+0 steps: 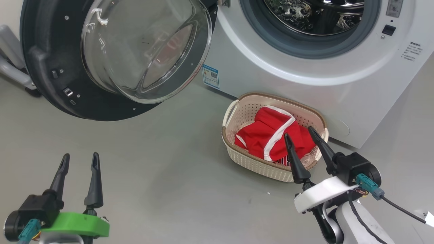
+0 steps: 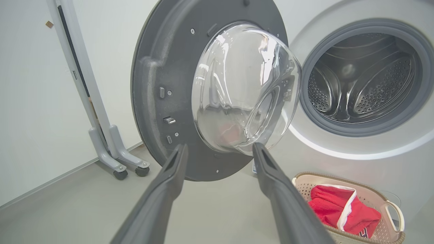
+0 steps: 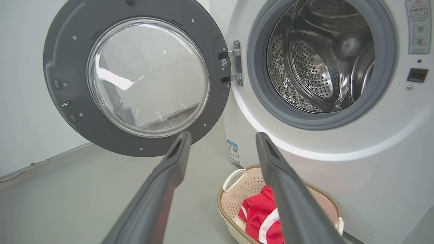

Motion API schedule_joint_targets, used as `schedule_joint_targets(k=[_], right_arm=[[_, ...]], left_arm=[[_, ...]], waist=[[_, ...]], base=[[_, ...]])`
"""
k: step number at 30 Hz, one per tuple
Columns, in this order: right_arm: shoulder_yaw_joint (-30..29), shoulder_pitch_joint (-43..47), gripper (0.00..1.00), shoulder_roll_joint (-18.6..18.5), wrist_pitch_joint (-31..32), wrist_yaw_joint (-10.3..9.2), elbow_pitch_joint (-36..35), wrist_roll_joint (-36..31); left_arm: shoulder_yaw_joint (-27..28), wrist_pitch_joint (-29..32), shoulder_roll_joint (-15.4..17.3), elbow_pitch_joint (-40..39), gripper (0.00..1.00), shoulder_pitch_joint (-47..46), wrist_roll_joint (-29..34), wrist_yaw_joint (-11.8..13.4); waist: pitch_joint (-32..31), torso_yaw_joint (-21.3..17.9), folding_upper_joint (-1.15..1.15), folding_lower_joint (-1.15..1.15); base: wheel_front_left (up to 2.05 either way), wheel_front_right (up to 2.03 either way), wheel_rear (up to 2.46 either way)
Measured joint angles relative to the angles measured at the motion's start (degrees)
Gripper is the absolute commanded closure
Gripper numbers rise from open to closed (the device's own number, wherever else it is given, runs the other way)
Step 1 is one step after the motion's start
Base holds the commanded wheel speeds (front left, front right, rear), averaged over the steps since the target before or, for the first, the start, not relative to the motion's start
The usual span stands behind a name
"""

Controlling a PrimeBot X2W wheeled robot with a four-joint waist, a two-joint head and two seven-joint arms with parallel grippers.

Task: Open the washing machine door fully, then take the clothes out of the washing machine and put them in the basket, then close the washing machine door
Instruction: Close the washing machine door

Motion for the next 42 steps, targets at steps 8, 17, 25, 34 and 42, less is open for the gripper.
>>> schedule_joint_targets(k=[8, 17, 25, 34, 42], right_arm=[[1.5, -1.7, 0.00, -0.5, 0.0, 0.00, 1.3, 1.4], [1.6, -2.3, 0.00, -0.8, 0.0, 0.00, 2.1, 2.3], [1.5, -2.3, 0.00, -0.9, 0.0, 0.00, 2.4, 2.4], [1.4, -2.4, 0.00, -0.9, 0.0, 0.00, 2.6, 2.9], [1.3, -2.4, 0.00, -1.2, 0.0, 0.00, 2.7, 2.9]], left_arm=[[1.5, 0.0, -0.2, -1.4, 0.00, 1.5, 0.0, 0.1], [1.6, 0.0, -0.5, -2.2, 0.00, 1.9, 0.0, 0.1], [1.6, 0.0, -0.6, -2.7, 0.00, 2.1, 0.0, 0.0], [1.6, 0.0, -0.8, -2.9, 0.00, 2.8, 0.1, 0.0], [1.7, 0.0, -0.8, -3.0, 0.00, 2.8, 0.2, -0.1]], waist=[[0.0, 0.2, 0.00, 0.00], [-0.1, 0.1, 0.00, 0.00], [-0.2, 0.0, 0.00, 0.00], [-0.2, -0.1, 0.00, 0.00], [-0.2, -0.2, 0.00, 0.00]], base=[[0.00, 0.00, 0.00], [0.00, 0.00, 0.00], [0.00, 0.00, 0.00], [0.00, 0.00, 0.00], [0.00, 0.00, 0.00]])
